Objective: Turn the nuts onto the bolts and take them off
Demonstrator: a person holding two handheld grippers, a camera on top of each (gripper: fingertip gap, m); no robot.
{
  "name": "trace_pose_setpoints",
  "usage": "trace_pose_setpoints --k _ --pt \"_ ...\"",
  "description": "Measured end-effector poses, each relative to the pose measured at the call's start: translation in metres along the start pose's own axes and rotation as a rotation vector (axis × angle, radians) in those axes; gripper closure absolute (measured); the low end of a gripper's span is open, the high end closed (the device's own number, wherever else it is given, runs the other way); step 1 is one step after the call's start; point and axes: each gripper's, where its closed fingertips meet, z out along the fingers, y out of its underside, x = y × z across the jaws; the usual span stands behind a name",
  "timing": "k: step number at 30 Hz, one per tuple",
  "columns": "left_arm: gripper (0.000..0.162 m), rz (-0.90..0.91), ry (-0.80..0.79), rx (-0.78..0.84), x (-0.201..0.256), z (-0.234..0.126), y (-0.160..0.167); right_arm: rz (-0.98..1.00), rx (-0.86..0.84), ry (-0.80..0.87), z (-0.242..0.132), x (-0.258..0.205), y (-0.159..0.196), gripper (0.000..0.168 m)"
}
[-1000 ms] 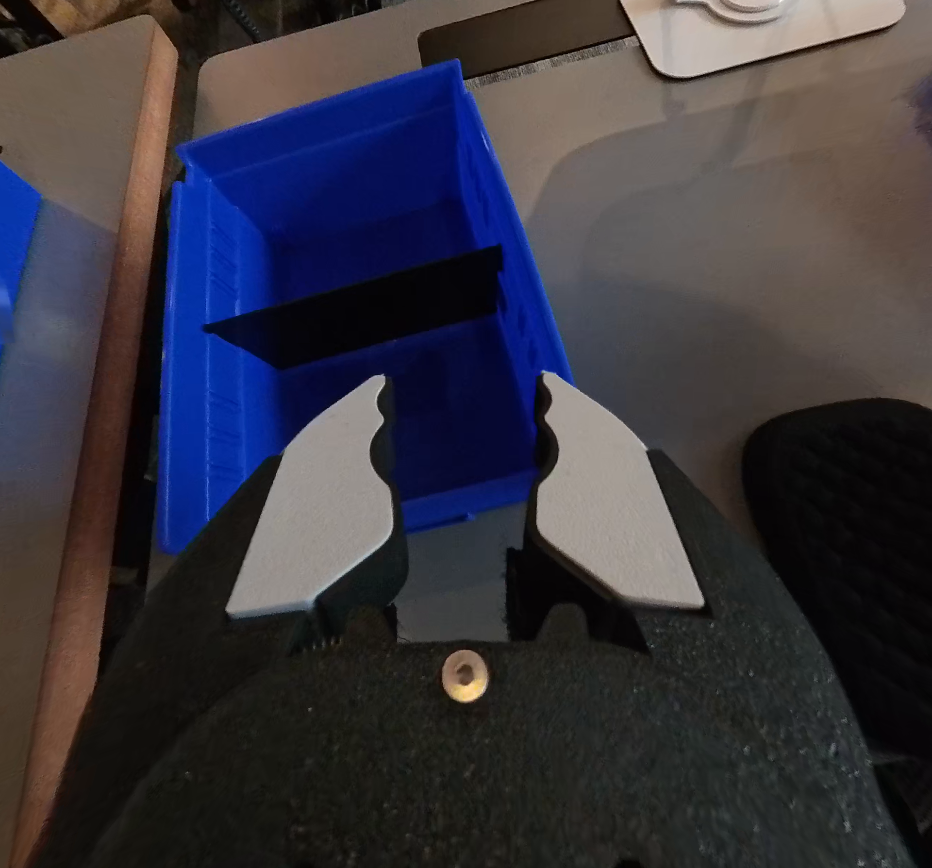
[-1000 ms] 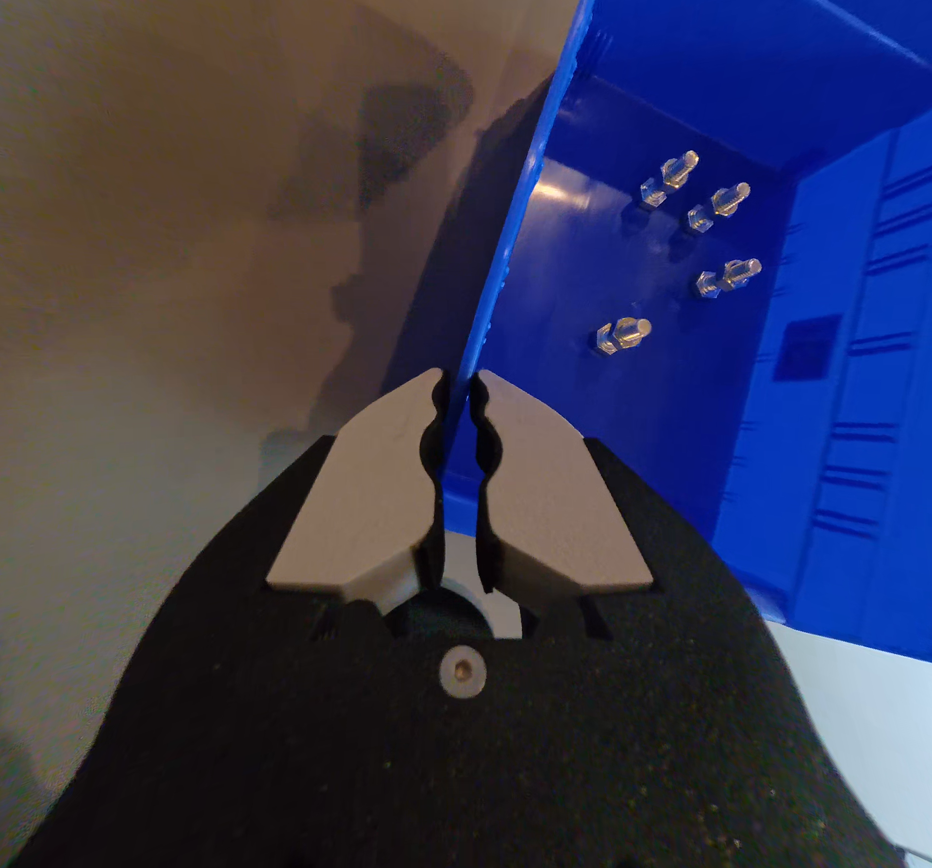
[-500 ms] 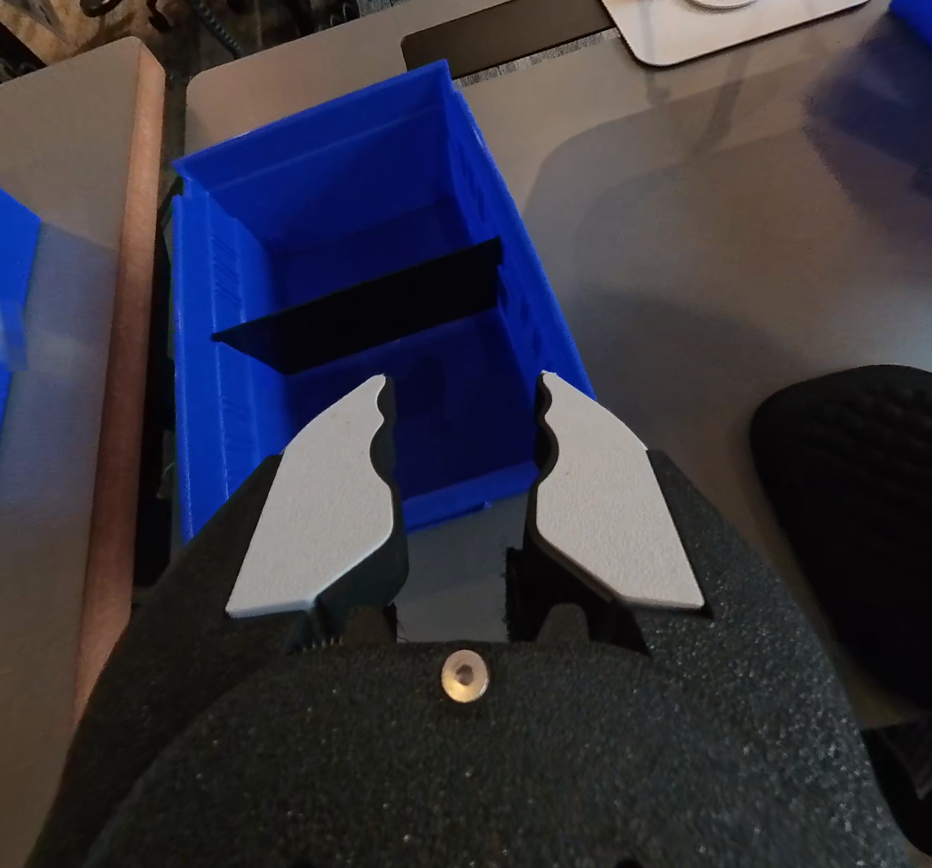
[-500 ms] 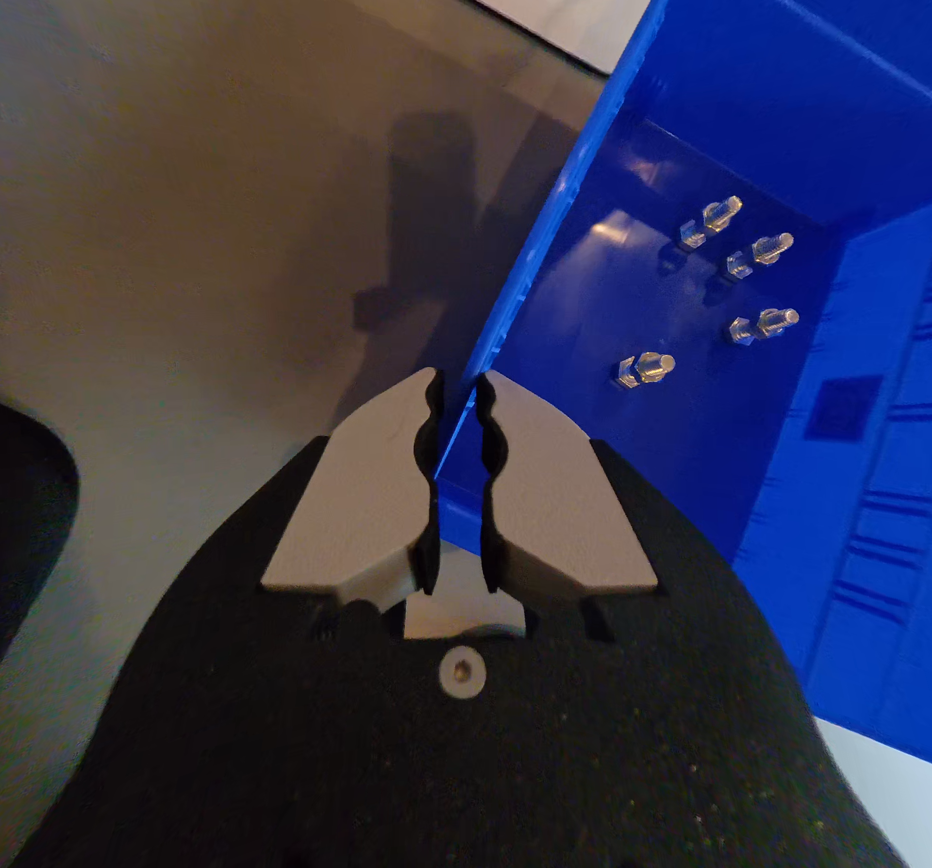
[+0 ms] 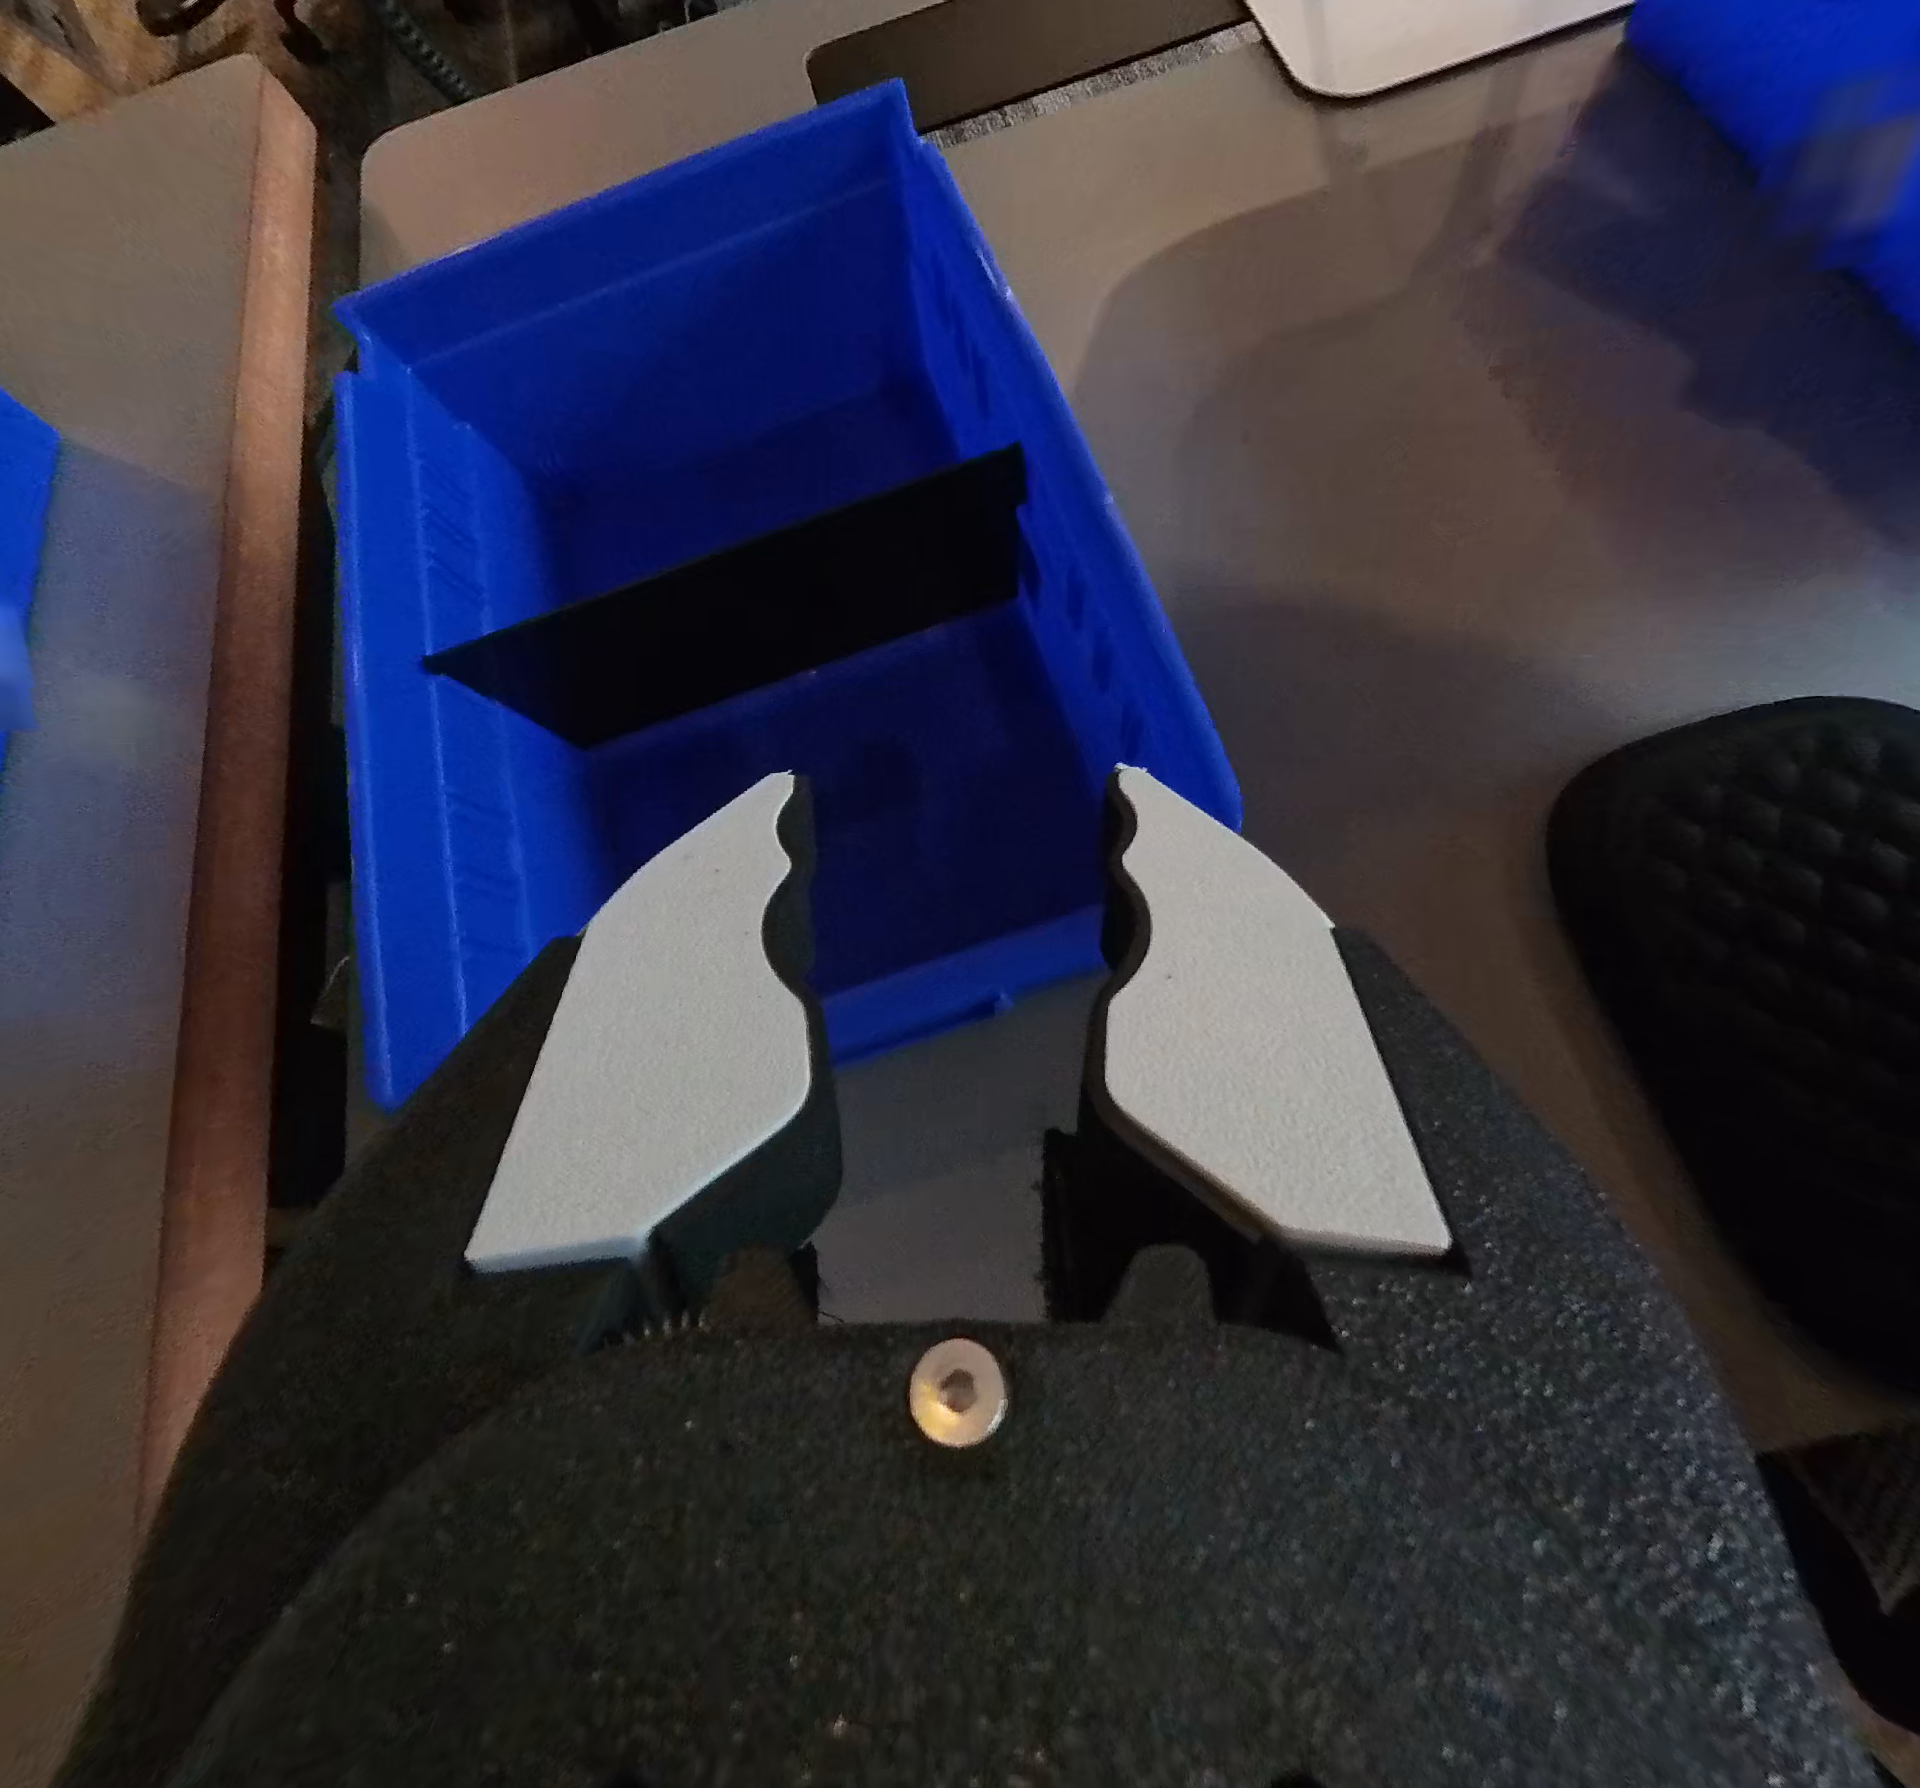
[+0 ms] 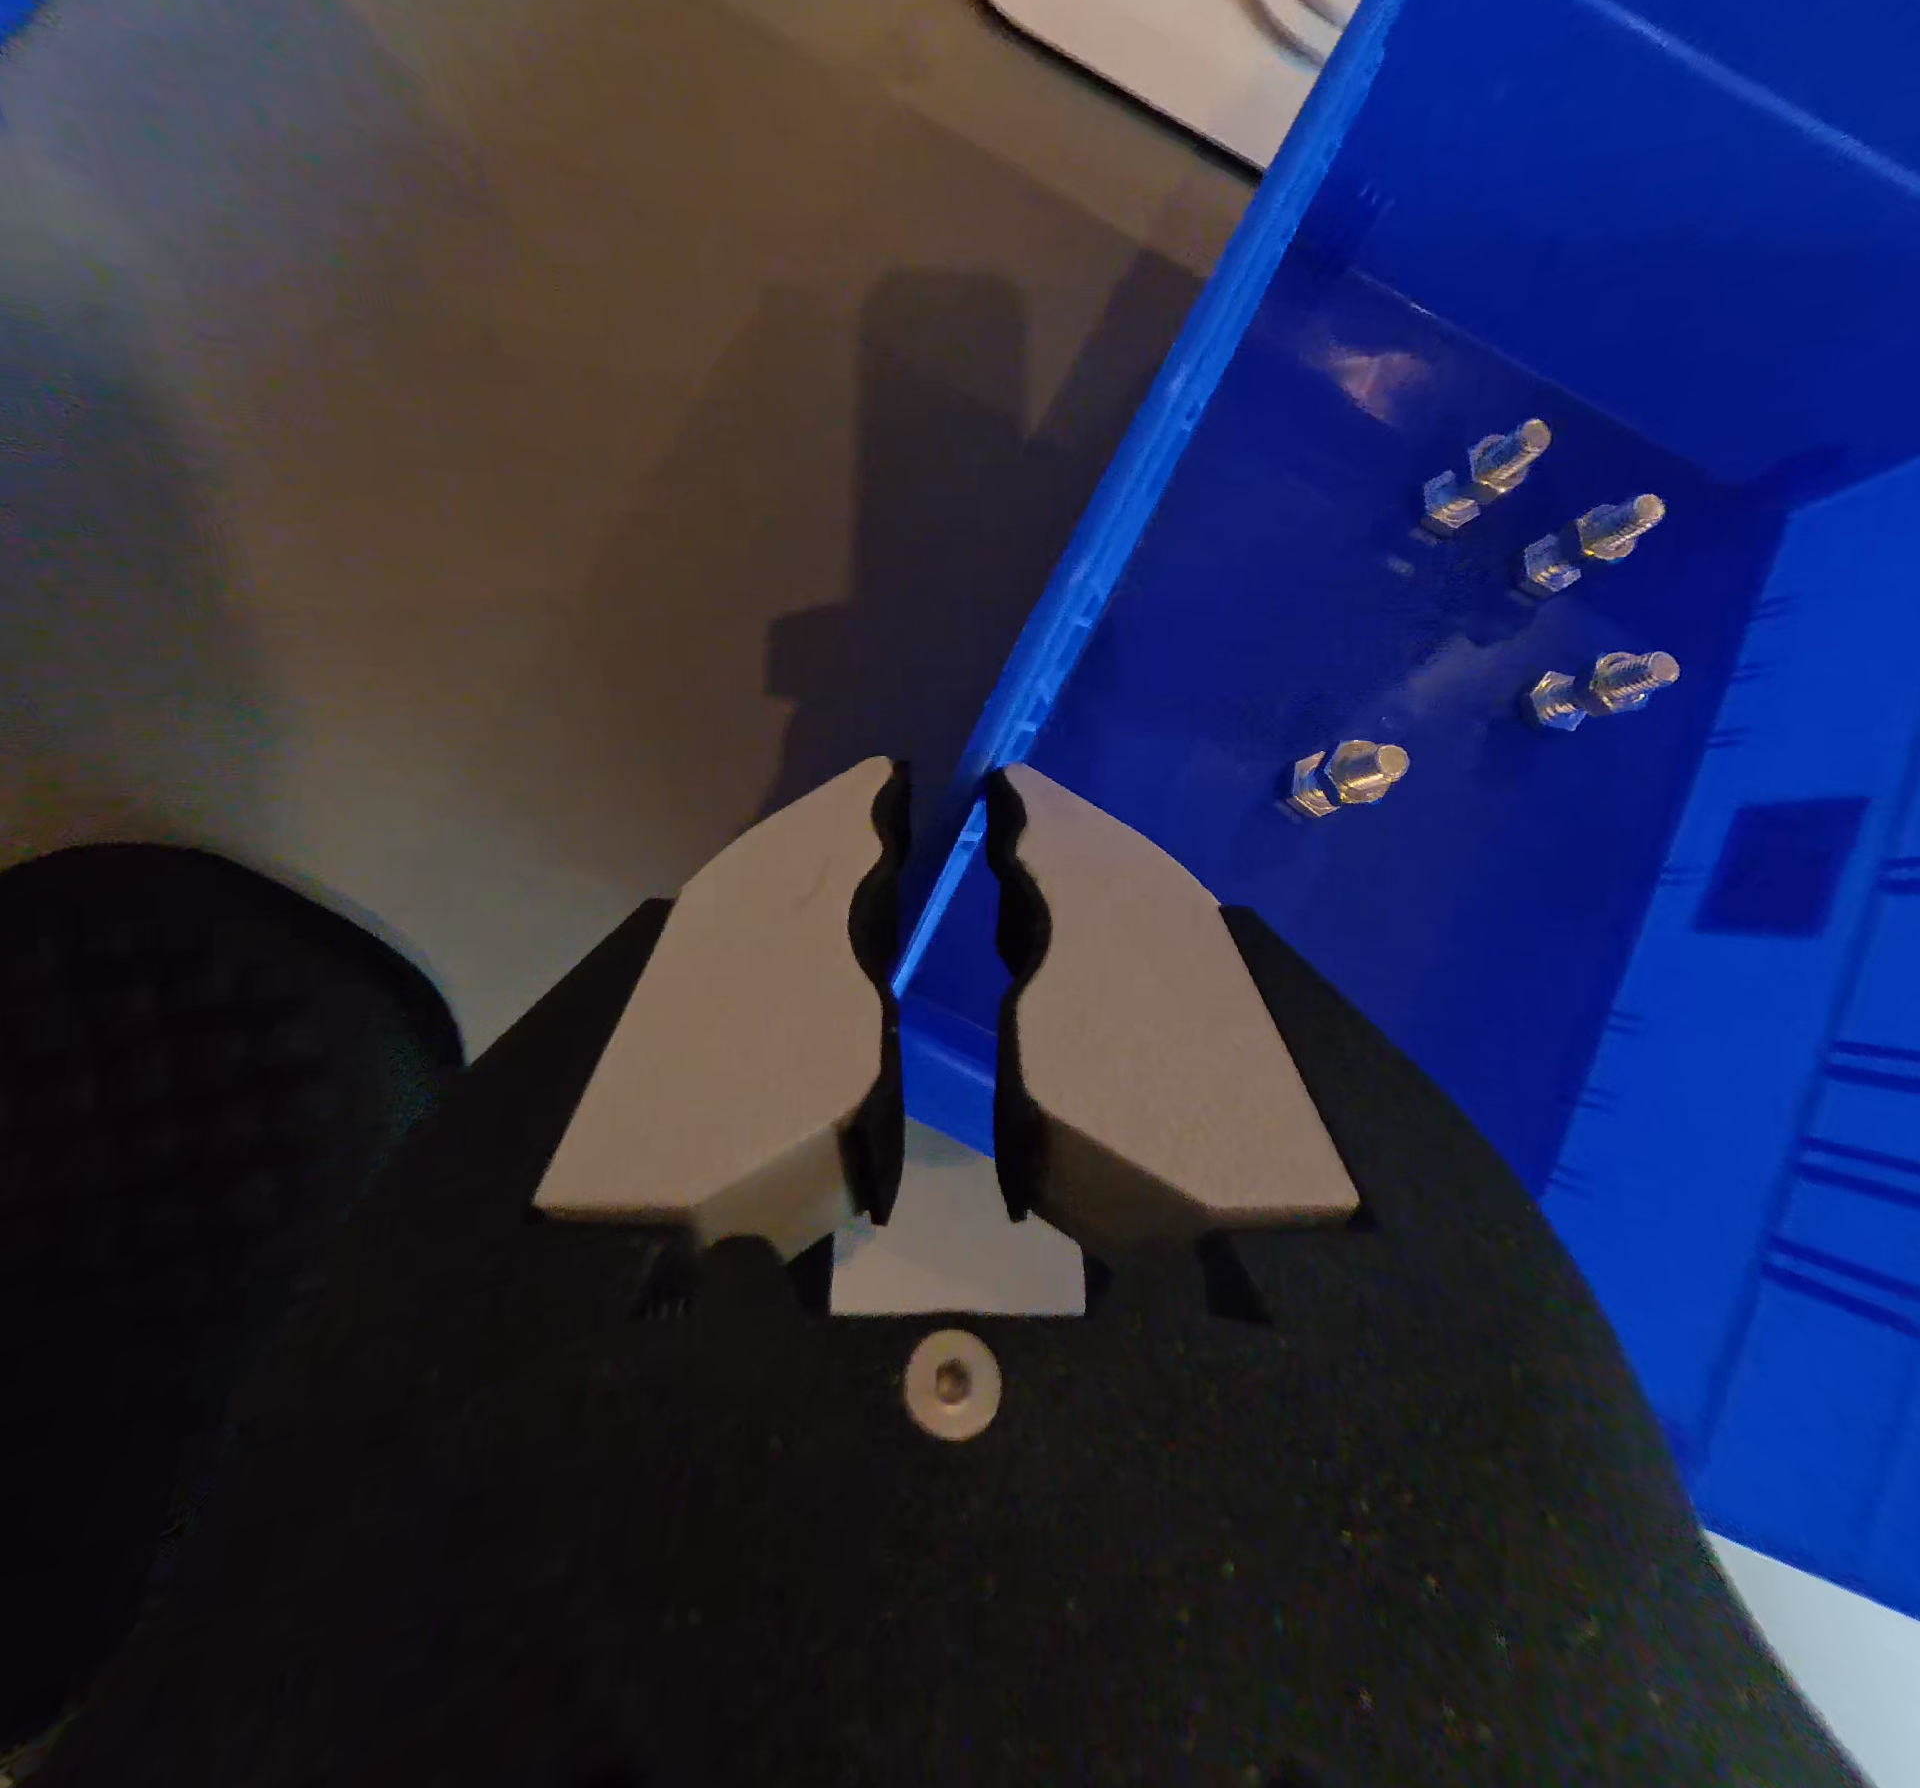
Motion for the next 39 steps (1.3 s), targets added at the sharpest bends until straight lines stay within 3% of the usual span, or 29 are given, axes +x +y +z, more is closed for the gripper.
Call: trace_pose_setpoints --k 13,18,24,30,35,39 --pt "0.108 0.006 -0.008 0.000 0.007 0.002 -0.006 -0.009 0.058 -0.089 0.004 -0.028 -0.015 0.149" --pt "0.098 -0.015 -0.027 0.005 0.011 0.009 -0.016 0.057 0.219 -0.153 -0.030 -0.012 -0.029 0.106" --pt "0.089 -0.041 -0.052 -0.015 0.012 0.026 -0.033 0.108 0.437 -0.203 -0.095 0.041 -0.044 0.079" --pt "0.099 -0.077 -0.005 -0.144 0.021 0.061 -0.031 0.053 0.461 -0.207 -0.132 0.095 -0.027 0.080" --pt "0.099 -0.100 0.005 -0.248 0.027 0.090 -0.017 -0.002 0.441 -0.182 -0.143 0.124 -0.006 0.080" --pt "0.120 -0.086 -0.039 -0.318 0.026 0.100 -0.006 -0.003 0.457 -0.168 -0.150 0.139 0.003 0.081"
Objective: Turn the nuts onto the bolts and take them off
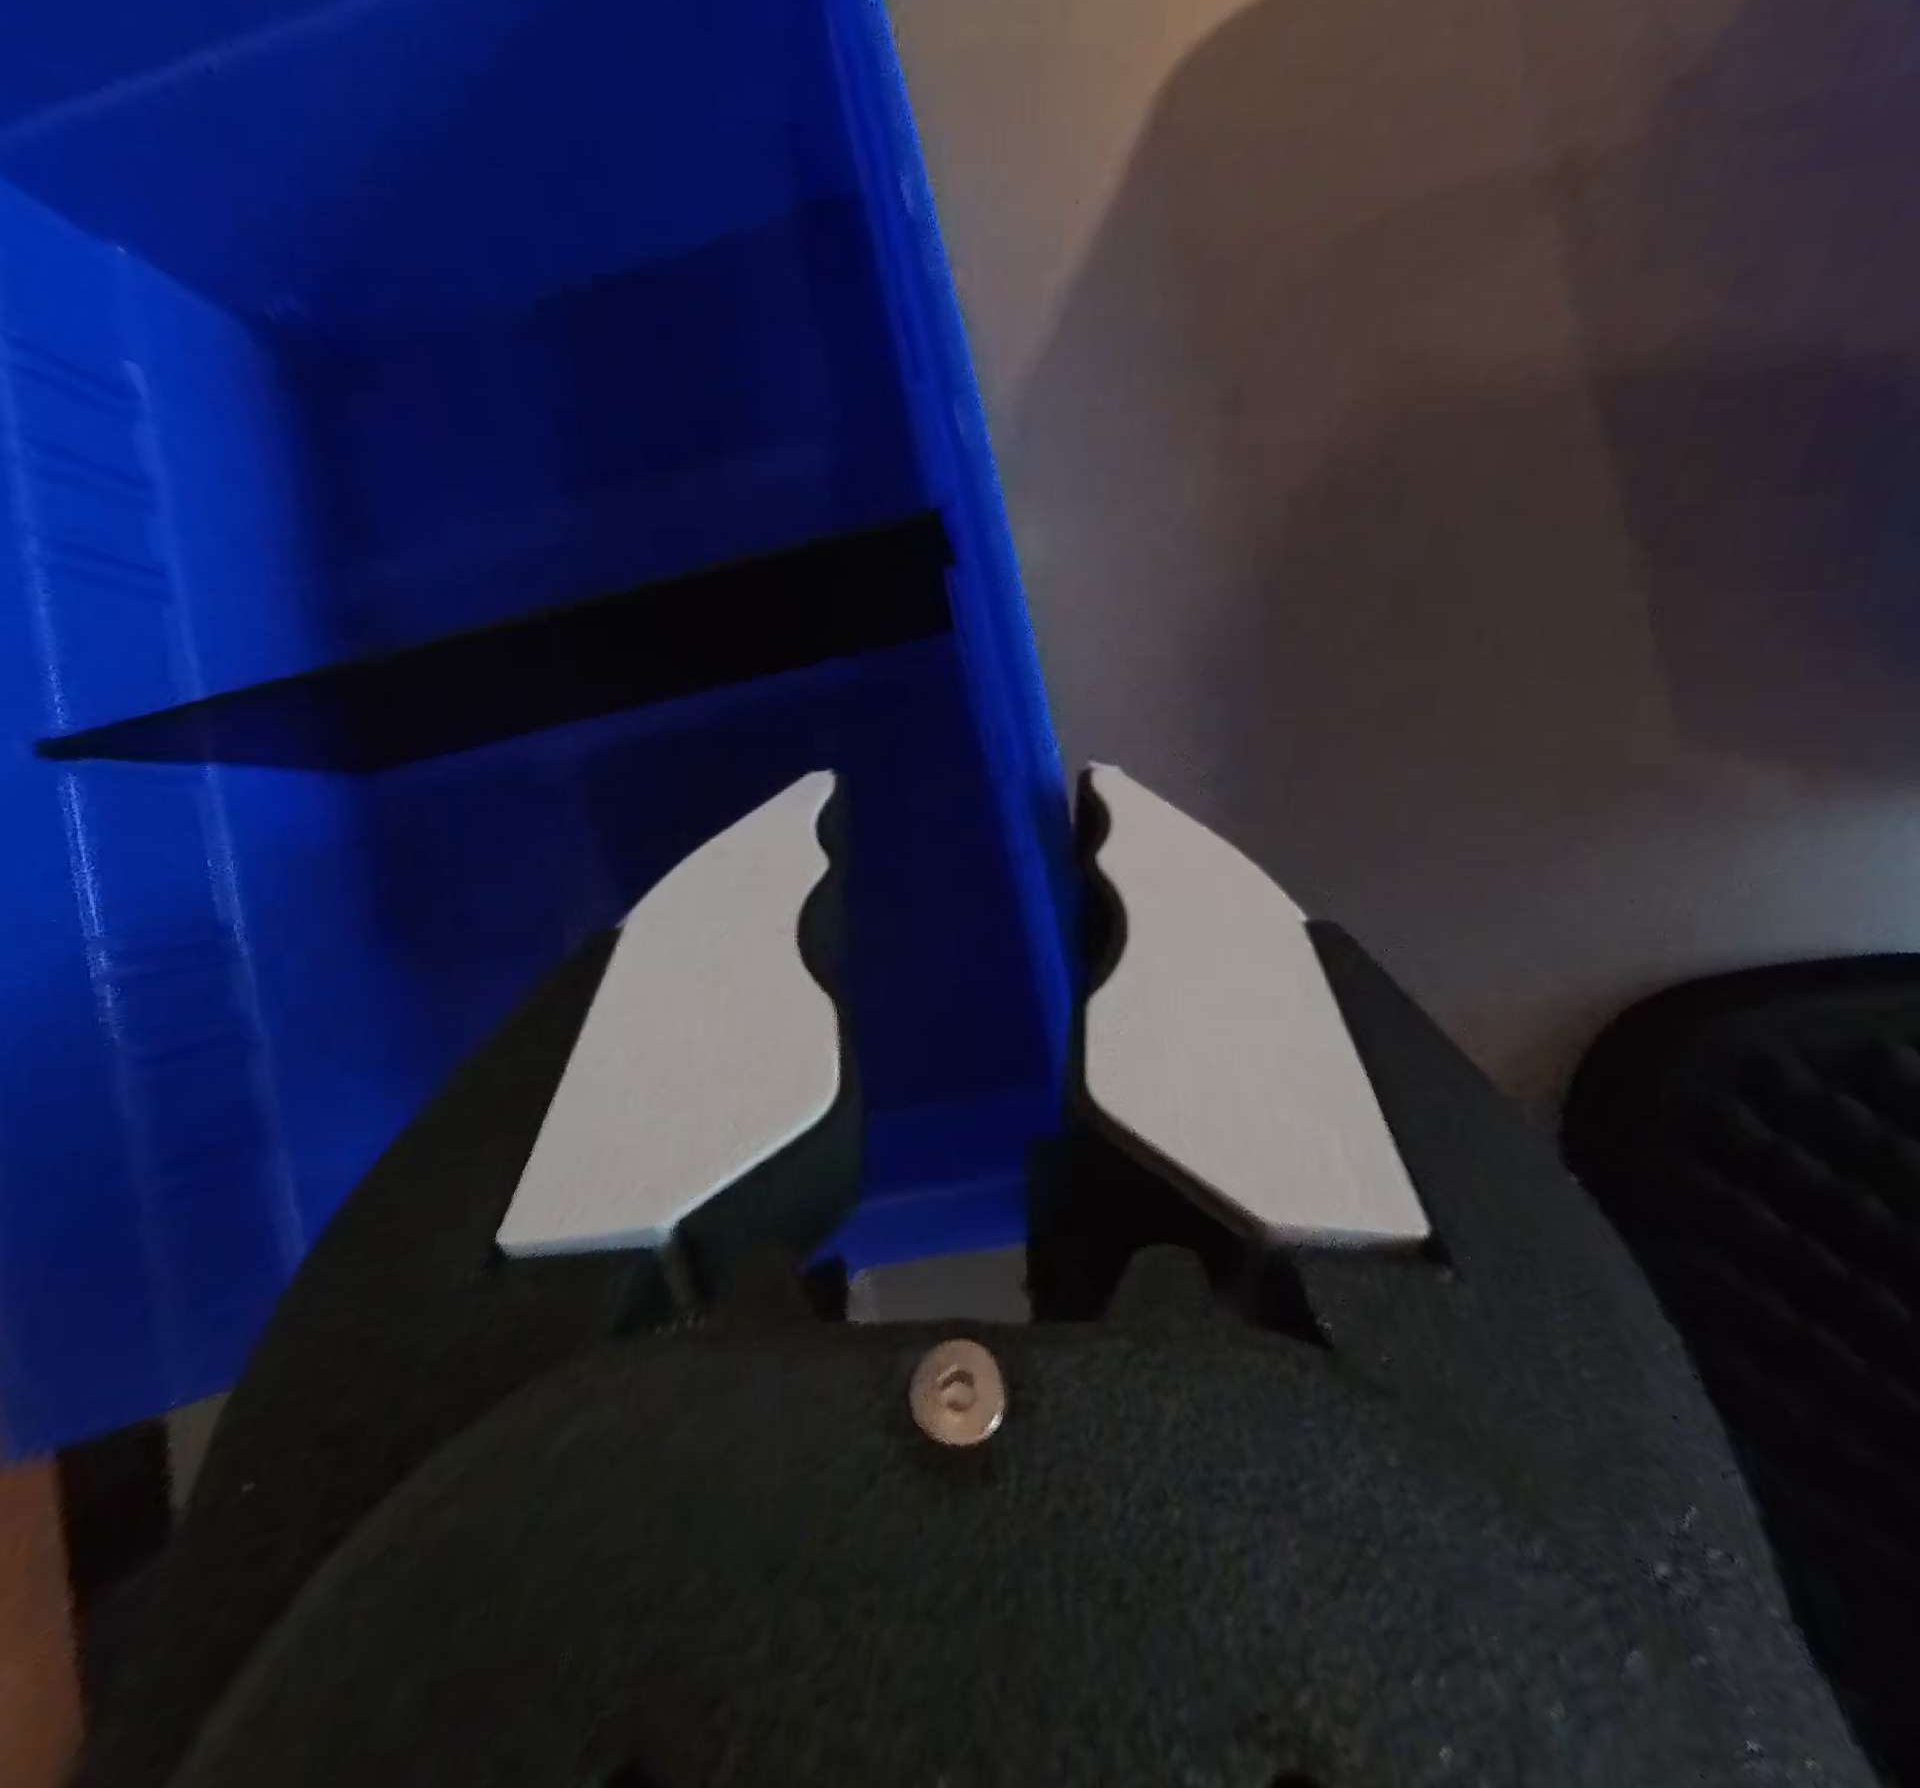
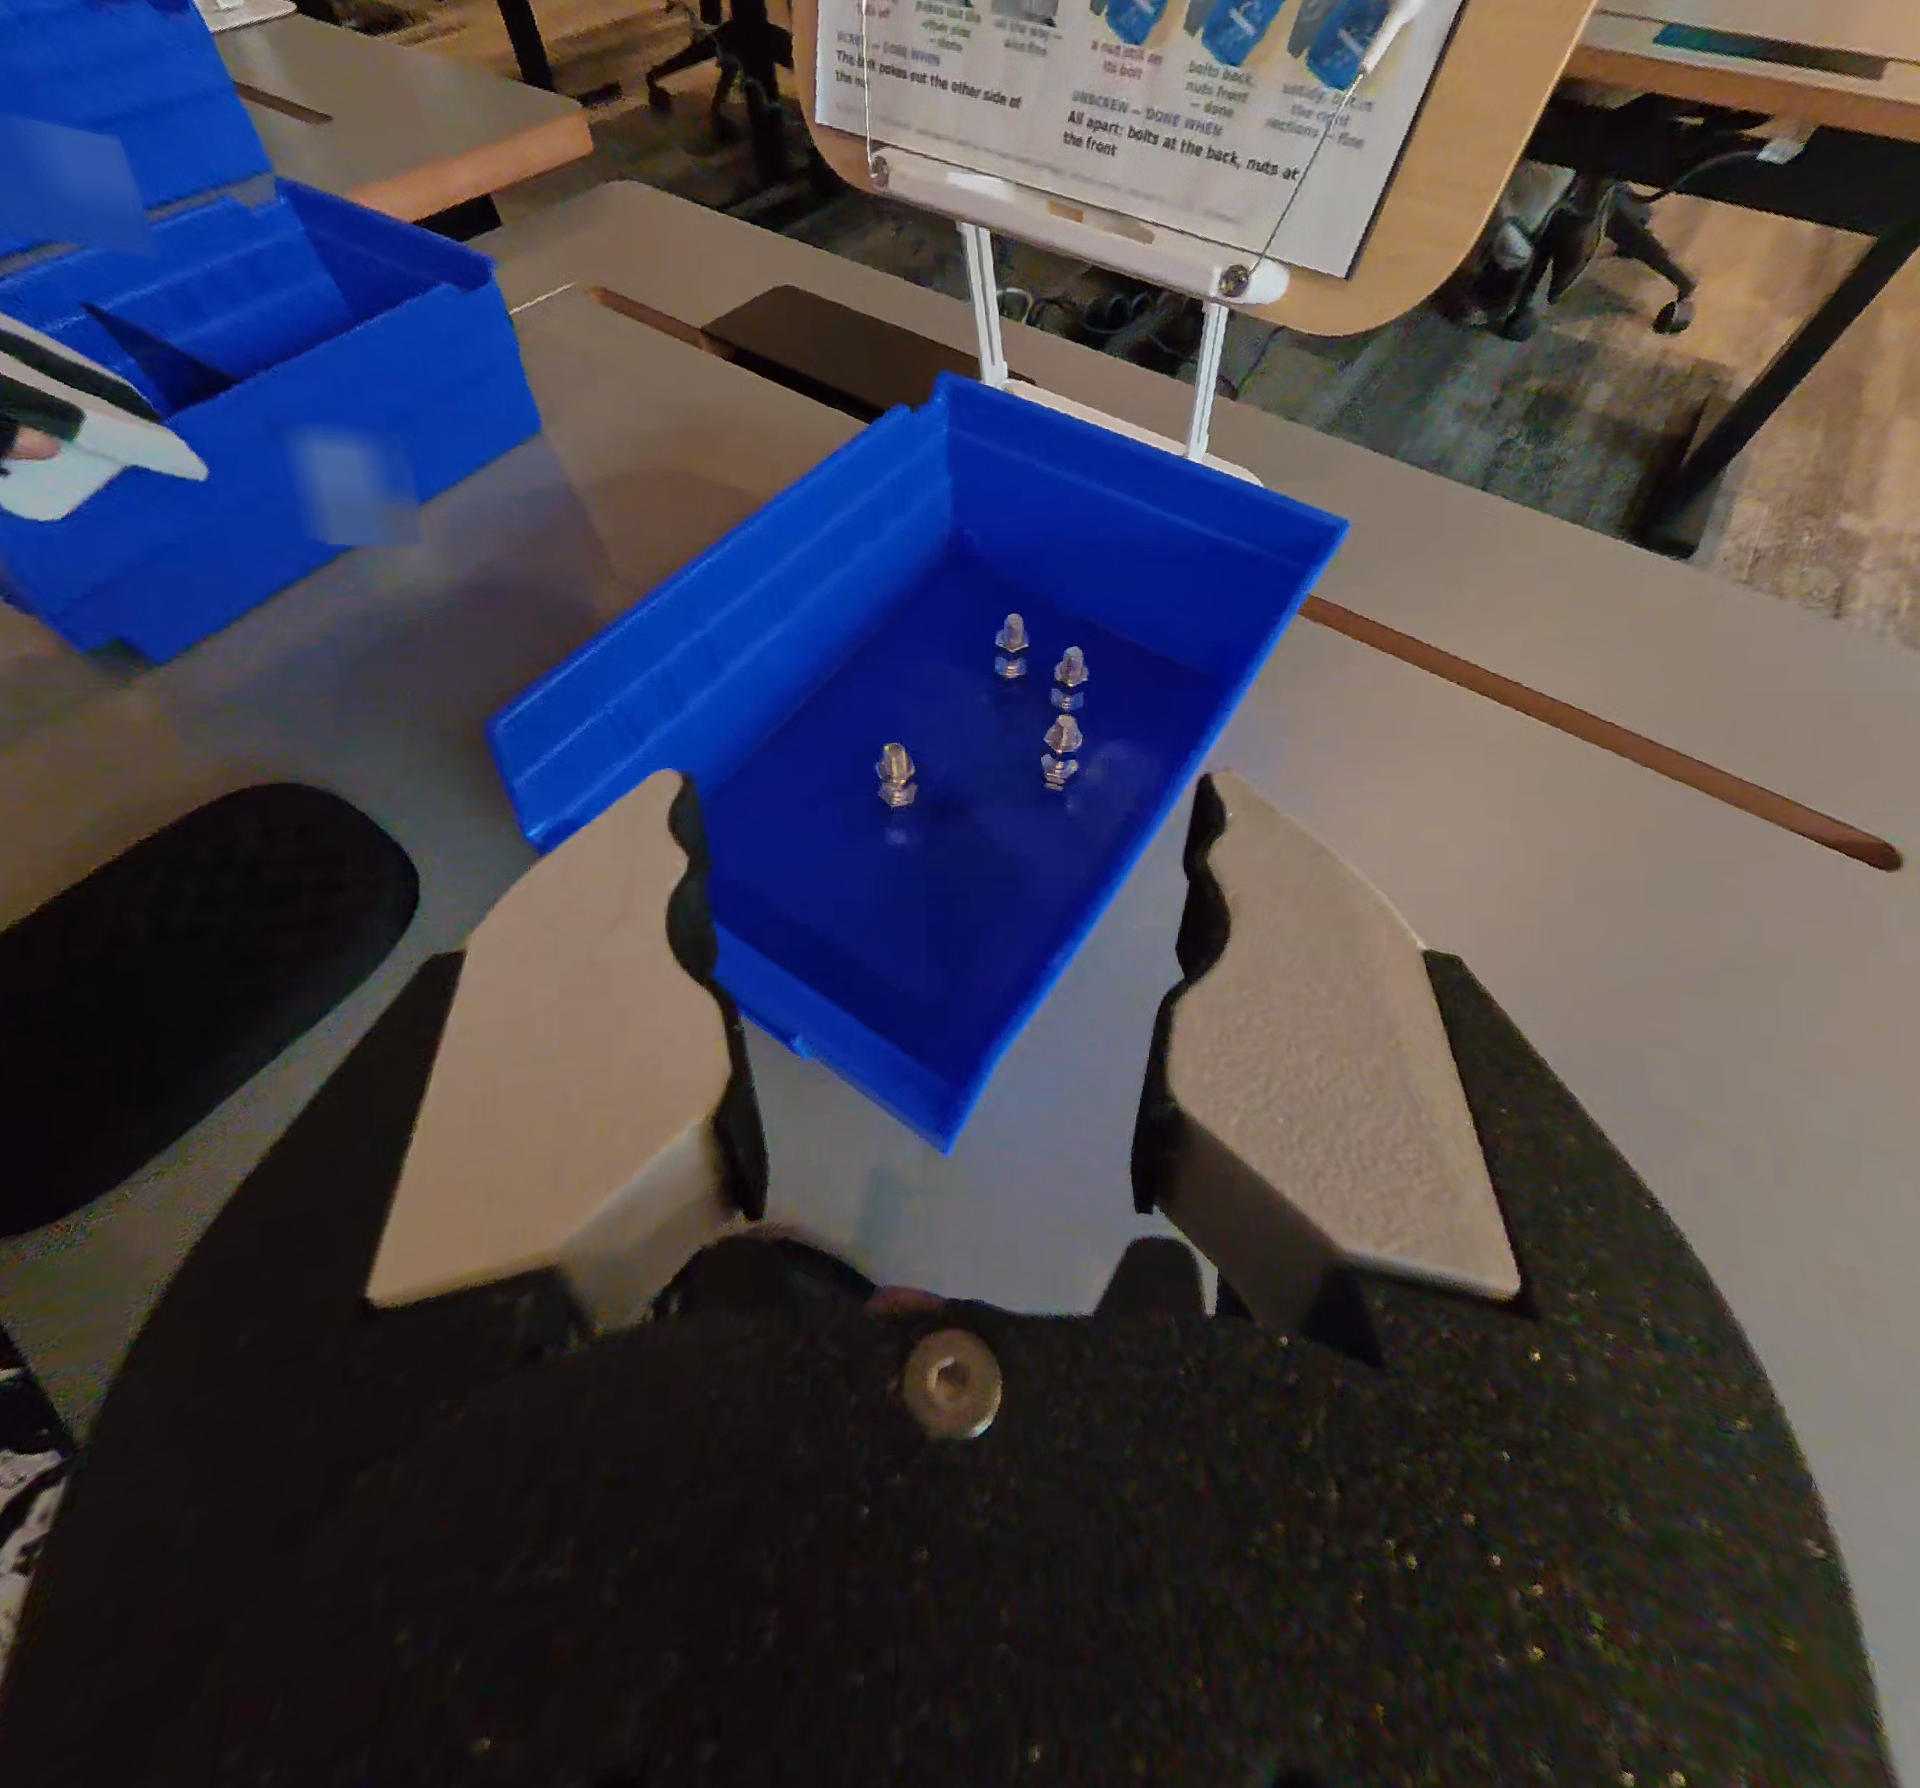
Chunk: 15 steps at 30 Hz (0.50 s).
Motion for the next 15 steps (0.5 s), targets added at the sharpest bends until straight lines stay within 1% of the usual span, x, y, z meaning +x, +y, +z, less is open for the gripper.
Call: trace_pose_setpoints --k 3,5,9,12,15 --pt "0.136 -0.015 0.013 -0.006 0.006 0.005 -0.001 -0.009 0.008 0.018 -0.005 0.007 0.004 0.081" --pt "0.153 -0.017 0.032 -0.004 0.012 0.006 -0.002 -0.017 0.006 0.025 -0.007 0.010 0.007 0.082" --pt "0.157 -0.012 -0.021 -0.015 0.014 0.007 -0.005 -0.033 -0.013 0.018 -0.008 0.011 0.015 0.082" --pt "0.155 -0.047 0.005 0.002 0.026 0.010 -0.012 -0.034 -0.026 0.024 -0.007 0.013 0.021 0.081" --pt "0.153 -0.040 0.019 0.009 0.041 0.012 -0.019 -0.023 -0.007 0.018 -0.009 0.014 0.021 0.081"
